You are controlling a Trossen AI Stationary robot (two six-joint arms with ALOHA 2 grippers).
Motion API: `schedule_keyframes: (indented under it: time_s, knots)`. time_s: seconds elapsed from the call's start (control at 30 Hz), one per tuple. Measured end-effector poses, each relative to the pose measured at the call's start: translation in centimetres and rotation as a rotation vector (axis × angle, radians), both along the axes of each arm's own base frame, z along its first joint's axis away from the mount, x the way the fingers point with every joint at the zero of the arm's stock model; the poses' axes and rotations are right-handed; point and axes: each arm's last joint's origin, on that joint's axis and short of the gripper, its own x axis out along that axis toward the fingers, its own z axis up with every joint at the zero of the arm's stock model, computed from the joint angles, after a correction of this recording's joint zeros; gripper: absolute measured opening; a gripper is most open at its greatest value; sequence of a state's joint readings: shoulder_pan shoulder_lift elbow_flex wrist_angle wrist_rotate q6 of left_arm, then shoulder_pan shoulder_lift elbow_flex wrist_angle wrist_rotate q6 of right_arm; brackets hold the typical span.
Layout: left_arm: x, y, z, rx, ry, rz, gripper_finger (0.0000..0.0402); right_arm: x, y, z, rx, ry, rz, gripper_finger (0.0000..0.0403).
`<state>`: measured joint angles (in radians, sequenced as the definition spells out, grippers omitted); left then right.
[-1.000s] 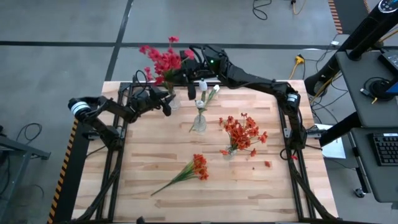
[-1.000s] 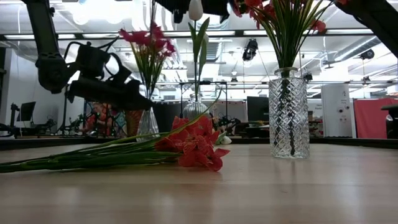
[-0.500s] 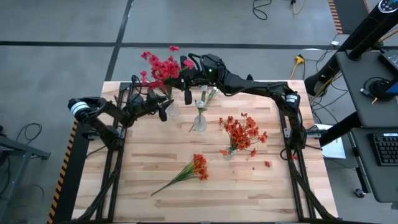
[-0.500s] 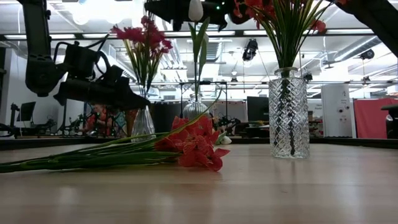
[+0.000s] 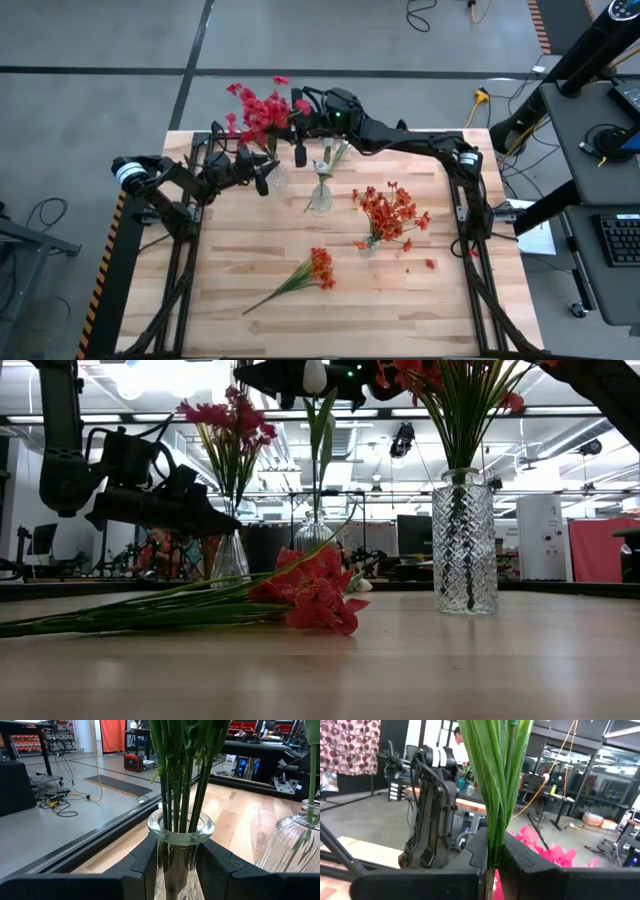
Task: Sort flowers into vase by color
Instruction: Put the top center red sprig flower into the top left transparent glass vase
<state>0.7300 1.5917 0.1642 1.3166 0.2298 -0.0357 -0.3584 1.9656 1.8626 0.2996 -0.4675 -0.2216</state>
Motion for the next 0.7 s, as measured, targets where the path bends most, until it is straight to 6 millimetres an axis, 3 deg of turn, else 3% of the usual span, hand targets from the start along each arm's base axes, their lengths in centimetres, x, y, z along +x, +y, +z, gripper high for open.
schedule_keyframes:
  time_s: [0.3, 0.7]
  knots:
    - [0.0, 0.0, 0.0, 0.01, 0.004, -0.002, 0.0091, -0.2, -0.7, -0.3, 0.003, 0.014, -0.012, 0.0018]
    - [0.2, 0.2, 0.2, 0.031, 0.006, -0.004, 0.0091, -1.2, -2.8, 1.0, 0.023, -0.033, -0.004, 0.0018]
